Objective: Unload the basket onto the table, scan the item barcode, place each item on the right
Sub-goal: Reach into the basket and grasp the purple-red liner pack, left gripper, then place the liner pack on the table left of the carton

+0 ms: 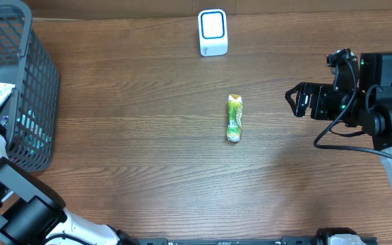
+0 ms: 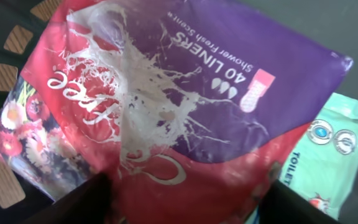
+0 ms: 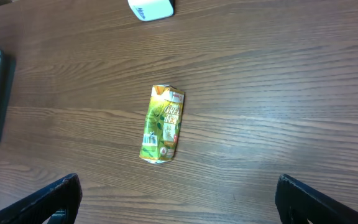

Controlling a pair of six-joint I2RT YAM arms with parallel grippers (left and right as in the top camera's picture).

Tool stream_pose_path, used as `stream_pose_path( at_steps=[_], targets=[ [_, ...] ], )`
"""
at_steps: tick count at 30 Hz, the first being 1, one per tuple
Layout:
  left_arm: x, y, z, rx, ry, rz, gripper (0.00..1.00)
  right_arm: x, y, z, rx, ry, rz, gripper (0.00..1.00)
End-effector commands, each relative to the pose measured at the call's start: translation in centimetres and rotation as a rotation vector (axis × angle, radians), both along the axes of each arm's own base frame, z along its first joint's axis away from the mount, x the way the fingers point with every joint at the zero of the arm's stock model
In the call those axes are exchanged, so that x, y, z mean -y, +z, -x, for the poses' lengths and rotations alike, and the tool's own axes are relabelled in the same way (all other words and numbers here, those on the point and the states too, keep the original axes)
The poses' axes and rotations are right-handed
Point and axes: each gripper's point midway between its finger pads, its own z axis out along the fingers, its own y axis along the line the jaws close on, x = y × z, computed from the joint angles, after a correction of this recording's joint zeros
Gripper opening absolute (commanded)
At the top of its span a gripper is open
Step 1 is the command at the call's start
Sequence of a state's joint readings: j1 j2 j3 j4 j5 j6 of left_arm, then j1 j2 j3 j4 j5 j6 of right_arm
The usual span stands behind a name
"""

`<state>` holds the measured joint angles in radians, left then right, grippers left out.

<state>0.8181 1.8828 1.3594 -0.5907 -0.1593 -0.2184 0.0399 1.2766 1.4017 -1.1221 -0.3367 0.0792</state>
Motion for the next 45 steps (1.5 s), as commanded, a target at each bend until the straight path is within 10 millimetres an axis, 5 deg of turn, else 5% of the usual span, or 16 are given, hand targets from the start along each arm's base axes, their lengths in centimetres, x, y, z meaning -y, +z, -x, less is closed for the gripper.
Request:
stream_pose_path(
  at_steps=[1, 3, 7, 10, 14, 22, 29, 33, 36, 38, 45],
  targets=[
    [0.6, -1.5, 0.3, -0.027, -0.016, 0.014, 0.31, -0.2, 1.0, -0.2, 0.027, 0.006, -0.007, 1.0],
    [0.6, -1.5, 0.3, -0.026, -0.016, 0.014, 0.07, -0.2, 1.0, -0.2, 0.026, 0.006, -0.007, 1.0],
    [0.2, -0.7, -0.1, -0.01, -0.011, -0.001, 0.04, -0.2, 1.0, -0.1, 0.025, 0.006, -0.007, 1.0],
    [-0.3, 1.7, -0.7, 0.021, -0.006, -0.021, 0.04, -0.2, 0.9, 0.0, 0.02, 0.006, -0.007, 1.0],
    [-1.3, 7.8, -2.0, 0.102, 0.015, -0.072, 0.04, -0.2, 0.9, 0.0, 0.019, 0.006, -0.007, 1.0],
    [-0.4, 23.9, -3.0, 0.316, -0.045, -0.222, 0.04, -0.1, 0.6, 0.3, 0.0, 0.001, 0.0, 1.0],
    [4.4, 34.9, -1.4, 0.457, -0.127, -0.389, 0.04, -0.1, 0.7, 0.2, 0.005, 0.001, 0.0, 1.0],
    [10.2, 38.9, -1.7, 0.56, -0.273, -0.422, 0.04, -0.1, 0.7, 0.2, 0.005, 0.001, 0.0, 1.0],
    [15.9, 39.5, -2.7, 0.608, -0.422, -0.353, 0.04, -0.1, 0.7, 0.1, 0.008, 0.001, 0.0, 1.0],
    [20.5, 38.2, -3.6, 0.596, -0.55, -0.252, 0.04, -0.1, 0.8, 0.1, 0.012, 0.001, 0.0, 1.0],
    [34.0, 27.8, -6.5, 0.346, -0.853, 0.082, 0.04, -0.1, 0.8, 0.0, 0.015, 0.001, 0.0, 1.0]
  ],
)
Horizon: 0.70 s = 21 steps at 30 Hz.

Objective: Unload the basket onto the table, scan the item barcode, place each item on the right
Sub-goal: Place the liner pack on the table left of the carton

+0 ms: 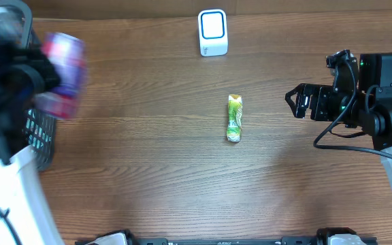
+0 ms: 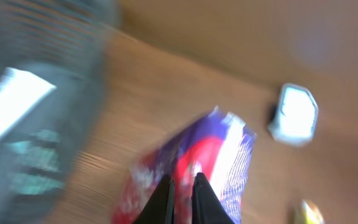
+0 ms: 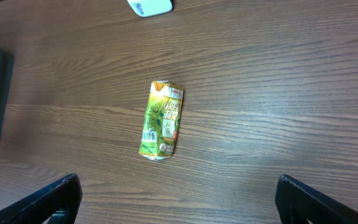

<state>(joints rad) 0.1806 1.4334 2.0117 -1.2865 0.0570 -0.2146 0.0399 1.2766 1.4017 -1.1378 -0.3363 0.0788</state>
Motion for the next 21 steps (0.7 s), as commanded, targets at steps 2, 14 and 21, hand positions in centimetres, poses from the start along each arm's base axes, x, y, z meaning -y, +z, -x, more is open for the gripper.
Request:
stream_pose_path(
  at_steps=[2, 14, 21],
  targets=[
    [7.8, -8.1, -2.2, -0.218, -0.182, 0.066, 0.04, -0.1, 1.0, -0.3, 0.031, 0.001, -0.001, 1.0],
    [21.8, -26.2, -5.0, -0.501, -0.377, 0.088, 0.04, -0.1, 0.9, -0.1, 0.024, 0.001, -0.001, 1.0],
    [20.0, -22.1, -7.3, -0.391, -0.342, 0.065, 0.29, -0.1, 0.9, -0.2, 0.025, 0.001, -0.001, 1.0]
  ],
)
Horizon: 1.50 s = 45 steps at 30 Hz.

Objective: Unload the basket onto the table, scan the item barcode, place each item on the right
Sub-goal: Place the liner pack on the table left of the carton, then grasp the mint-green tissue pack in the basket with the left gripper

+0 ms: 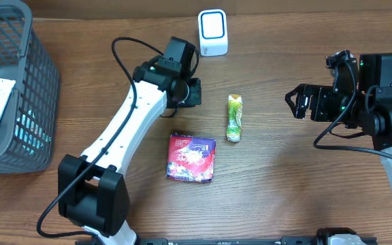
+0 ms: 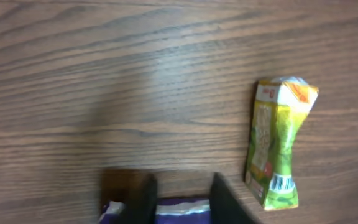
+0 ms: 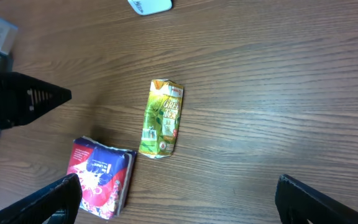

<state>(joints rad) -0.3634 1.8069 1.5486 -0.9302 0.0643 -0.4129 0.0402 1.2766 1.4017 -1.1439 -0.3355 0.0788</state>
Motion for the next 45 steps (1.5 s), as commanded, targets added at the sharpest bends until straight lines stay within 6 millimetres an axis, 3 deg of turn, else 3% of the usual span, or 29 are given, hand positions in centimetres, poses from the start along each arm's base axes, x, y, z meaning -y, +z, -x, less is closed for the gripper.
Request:
stream_pose_path(
  at_steps=[1, 2, 4, 7, 10, 13, 14, 15, 20, 23, 27, 30, 35, 40, 45],
  targets=[
    [-2.5, 6.3, -2.4, 0.152, 0.049, -0.017, 0.37, -0.1, 1.0, -0.3, 0.03, 0.001, -0.002, 1.0],
    [-2.9, 7.1, -2.6, 0.167, 0.055, -0.024, 0.39, -0.1, 1.0, -0.3, 0.03, 0.001, -0.002, 1.0],
    [-5.2, 10.6, -3.2, 0.226, 0.088, -0.054, 0.47, -0.1, 1.0, -0.3, 0.03, 0.001, -0.002, 1.0],
    [-9.7, 16.1, -3.4, 0.315, 0.163, -0.106, 0.66, -0.1, 1.0, -0.3, 0.03, 0.002, -0.003, 1.0],
    [-15.6, 20.4, -2.3, 0.369, 0.302, -0.143, 0.75, -0.1, 1.0, -0.3, 0.03, 0.002, -0.003, 1.0],
    [-21.6, 23.0, -0.7, 0.399, 0.452, -0.167, 0.79, -0.1, 1.0, -0.3, 0.03, 0.001, -0.002, 1.0],
    [-26.0, 23.6, 0.8, 0.398, 0.575, -0.183, 0.8, -0.1, 1.0, -0.3, 0.03, 0.002, -0.003, 1.0],
    [-28.1, 23.6, 1.6, 0.388, 0.633, -0.192, 0.81, -0.1, 1.0, -0.3, 0.03, 0.002, -0.003, 1.0],
    [-37.5, 21.3, 6.0, 0.287, 0.901, -0.211, 0.82, -0.1, 1.0, -0.3, 0.03, 0.002, -0.003, 1.0],
    [-41.3, 19.2, 7.7, 0.22, 0.995, -0.216, 0.82, -0.1, 1.0, -0.3, 0.031, 0.002, -0.003, 1.0],
    [-44.4, 15.9, 8.8, 0.128, 1.065, -0.212, 0.84, -0.1, 1.1, -0.4, 0.035, 0.002, -0.003, 1.0],
    [-45.8, 13.2, 8.6, 0.06, 1.065, -0.211, 0.85, -0.1, 1.1, -0.3, 0.033, 0.001, -0.003, 1.0],
    [-47.4, 8.0, 7.7, -0.066, 1.064, -0.187, 1.0, -0.1, 1.0, -0.3, 0.03, 0.001, -0.003, 1.0],
    [-48.3, 2.2, 6.7, -0.192, 1.036, -0.162, 1.0, -0.1, 0.9, 0.0, 0.018, 0.001, -0.002, 1.0],
    [-47.6, -2.4, 6.5, -0.308, 0.963, -0.104, 0.96, -0.1, 0.8, 0.1, 0.012, 0.001, -0.002, 1.0]
  ],
)
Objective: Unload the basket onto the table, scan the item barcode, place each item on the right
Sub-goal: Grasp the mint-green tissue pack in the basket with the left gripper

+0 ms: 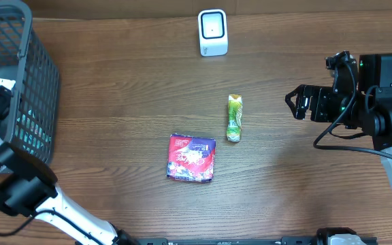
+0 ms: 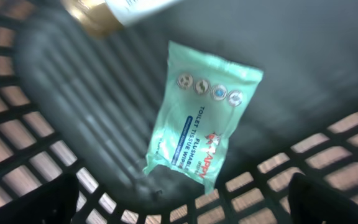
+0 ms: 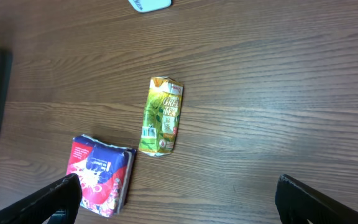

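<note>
The white barcode scanner [image 1: 213, 32] stands at the table's far edge. A green drink carton [image 1: 234, 117] lies mid-table, with a red and purple liner pack [image 1: 192, 158] to its lower left; both show in the right wrist view as carton [image 3: 161, 117] and pack [image 3: 101, 176]. My left gripper [image 2: 182, 190] is open inside the grey basket [image 1: 36, 82], above a mint-green wipes pack [image 2: 201, 118]. My right gripper [image 3: 178, 196] hangs open over the table's right side, apart from the carton.
A white tube with a gold cap [image 2: 101, 12] lies in the basket beside the wipes. The basket's lattice wall [image 2: 17, 143] surrounds my left gripper. The right arm [image 1: 380, 102] occupies the table's right edge.
My left gripper was over the table near the scanner and the liner pack, jaws narrow. Now it is back in the basket, open above the wipes pack. Pack, carton and right arm are unmoved.
First my left gripper was open in the basket over the liner pack. Then it was shut on the pack, outside the basket. Then the pack lay on the table left of the carton. Now the gripper is in the basket again. The right arm stayed put.
</note>
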Controlling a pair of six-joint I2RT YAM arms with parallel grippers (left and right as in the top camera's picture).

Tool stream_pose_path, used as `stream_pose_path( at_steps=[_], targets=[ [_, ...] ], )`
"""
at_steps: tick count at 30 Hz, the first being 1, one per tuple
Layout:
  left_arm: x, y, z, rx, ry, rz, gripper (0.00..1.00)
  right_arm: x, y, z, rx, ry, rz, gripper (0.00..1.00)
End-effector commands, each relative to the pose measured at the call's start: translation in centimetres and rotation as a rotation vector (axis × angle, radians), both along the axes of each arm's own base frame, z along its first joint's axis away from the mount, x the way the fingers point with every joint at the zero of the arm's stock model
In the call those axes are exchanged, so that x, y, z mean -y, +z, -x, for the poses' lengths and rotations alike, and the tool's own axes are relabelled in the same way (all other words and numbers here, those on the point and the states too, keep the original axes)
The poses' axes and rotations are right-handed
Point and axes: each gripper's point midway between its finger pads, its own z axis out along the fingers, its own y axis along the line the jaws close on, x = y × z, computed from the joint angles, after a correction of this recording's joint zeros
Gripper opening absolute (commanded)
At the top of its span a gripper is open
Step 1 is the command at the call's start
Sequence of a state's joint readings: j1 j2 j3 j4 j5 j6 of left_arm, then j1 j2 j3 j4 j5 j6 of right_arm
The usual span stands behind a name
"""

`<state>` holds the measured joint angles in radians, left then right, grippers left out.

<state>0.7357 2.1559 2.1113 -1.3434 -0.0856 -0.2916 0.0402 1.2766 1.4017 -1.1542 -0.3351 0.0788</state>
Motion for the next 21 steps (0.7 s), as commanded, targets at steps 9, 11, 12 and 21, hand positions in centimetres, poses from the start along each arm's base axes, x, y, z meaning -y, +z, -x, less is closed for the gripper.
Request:
stream_pose_path(
  at_steps=[9, 11, 12, 21],
  targets=[
    [-0.3, -7.7, 0.3, -0.109, -0.045, 0.134, 0.9, -0.1, 0.8, 0.0, 0.017, 0.001, -0.002, 1.0],
    [-0.3, -8.0, 0.0, -0.11, -0.073, 0.133, 0.89, -0.1, 0.9, 0.0, 0.018, 0.001, -0.002, 1.0],
    [-0.3, -8.2, -0.1, -0.11, -0.079, 0.132, 0.89, -0.1, 0.9, 0.0, 0.018, 0.002, -0.002, 1.0],
    [-0.5, -8.7, -0.4, -0.102, -0.093, 0.127, 0.87, -0.1, 0.9, -0.1, 0.02, 0.001, -0.003, 1.0]
  ],
)
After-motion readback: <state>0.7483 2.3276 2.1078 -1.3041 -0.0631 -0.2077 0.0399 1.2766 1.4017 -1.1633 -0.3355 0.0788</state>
